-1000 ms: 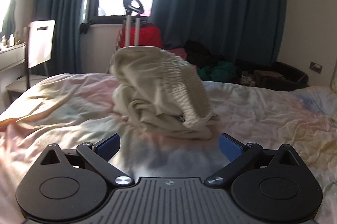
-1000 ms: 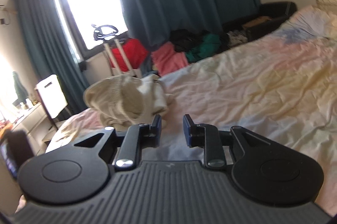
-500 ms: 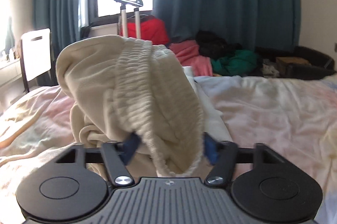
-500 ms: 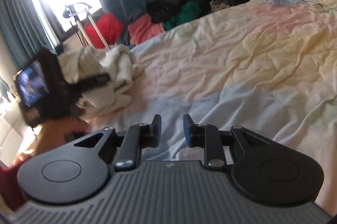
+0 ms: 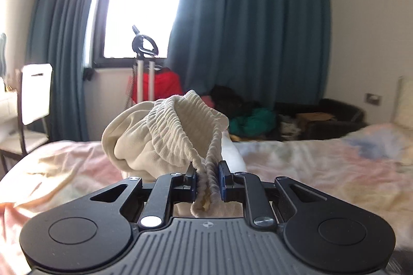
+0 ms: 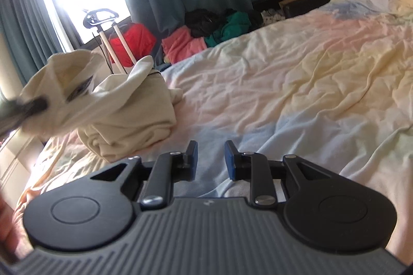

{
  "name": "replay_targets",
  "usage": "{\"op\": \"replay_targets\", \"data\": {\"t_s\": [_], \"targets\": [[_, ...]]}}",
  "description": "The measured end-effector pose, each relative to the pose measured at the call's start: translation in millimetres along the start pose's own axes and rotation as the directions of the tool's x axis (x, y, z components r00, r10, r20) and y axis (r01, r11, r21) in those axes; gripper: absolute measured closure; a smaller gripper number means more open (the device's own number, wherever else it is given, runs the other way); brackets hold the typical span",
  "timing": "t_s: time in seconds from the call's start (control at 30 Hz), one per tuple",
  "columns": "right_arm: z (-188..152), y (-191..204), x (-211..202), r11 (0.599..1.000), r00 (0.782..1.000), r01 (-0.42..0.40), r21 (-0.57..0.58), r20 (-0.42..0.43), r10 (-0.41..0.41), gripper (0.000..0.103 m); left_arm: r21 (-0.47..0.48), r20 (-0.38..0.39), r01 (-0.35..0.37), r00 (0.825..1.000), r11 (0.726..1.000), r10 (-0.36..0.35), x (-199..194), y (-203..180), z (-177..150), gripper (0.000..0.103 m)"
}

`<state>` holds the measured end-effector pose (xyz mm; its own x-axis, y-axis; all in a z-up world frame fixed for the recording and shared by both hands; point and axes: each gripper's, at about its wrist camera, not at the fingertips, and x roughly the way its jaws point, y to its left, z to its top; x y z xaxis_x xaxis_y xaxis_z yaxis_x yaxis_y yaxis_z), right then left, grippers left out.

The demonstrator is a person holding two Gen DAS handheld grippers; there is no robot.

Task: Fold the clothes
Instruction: 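Grasp the ribbed cuff with the left gripper and lift it, then pull the cuff with the left gripper to unfold the sweatpants leg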

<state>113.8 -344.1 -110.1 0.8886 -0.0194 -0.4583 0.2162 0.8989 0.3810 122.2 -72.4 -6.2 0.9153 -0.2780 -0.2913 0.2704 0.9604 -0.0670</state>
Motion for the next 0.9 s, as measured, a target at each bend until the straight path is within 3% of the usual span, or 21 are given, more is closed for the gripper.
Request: {"op": "replay_targets", "data": {"t_s": [0.1, 0.2, 0.33, 0.4, 0.5, 0.73, 0.83, 0.9], "targets": [[-0.8, 7.4, -11.6, 1.000, 1.000, -0.015, -0.019, 0.012, 0.015, 0.076, 0.023, -0.064, 0.050, 0.997, 0.998, -0.049, -48.2, 15.3, -22.6, 0.086], [-2.8, 17.1, -20.1, 0.999, 1.000, -0.023, -0.042, 0.012, 0.024, 0.076, -0.004, -0.204, 0.034, 0.978, 0.999, -0.035, -62.8, 36.9, -54.3, 0.085], [-9.8, 34.4, -26.0, 0.995, 1.000, -0.025, -0.098, 0.008, 0.026, 0.076, -0.049, -0.395, -0.009, 0.918, 0.999, -0.011, -72.9, 64.5, -94.6, 0.083], [-14.3, 42.5, -26.1, 0.992, 1.000, -0.020, -0.125, 0.002, 0.021, 0.076, -0.062, -0.447, -0.028, 0.894, 0.998, -0.003, -69.4, 67.6, -99.7, 0.081], [-20.5, 49.6, -25.3, 0.988, 1.000, -0.016, -0.154, -0.012, 0.015, 0.076, -0.022, -0.432, -0.021, 0.902, 1.000, 0.009, -76.6, 65.3, -90.6, 0.070], [-23.6, 53.4, -27.5, 0.988, 0.999, -0.025, -0.153, -0.028, 0.021, 0.076, 0.040, -0.325, -0.056, 0.944, 0.998, 0.066, -96.1, 57.2, -81.4, 0.024], [-22.6, 53.4, -27.4, 0.989, 0.999, -0.039, -0.143, -0.030, 0.035, 0.076, 0.066, -0.243, -0.061, 0.967, 0.996, 0.075, -89.5, 56.2, -63.4, 0.017], [-22.7, 53.3, -26.2, 0.989, 0.998, -0.054, -0.139, -0.038, 0.049, 0.076, 0.107, -0.225, -0.053, 0.971, 0.993, 0.076, -69.4, 61.4, -48.4, 0.013]]}}
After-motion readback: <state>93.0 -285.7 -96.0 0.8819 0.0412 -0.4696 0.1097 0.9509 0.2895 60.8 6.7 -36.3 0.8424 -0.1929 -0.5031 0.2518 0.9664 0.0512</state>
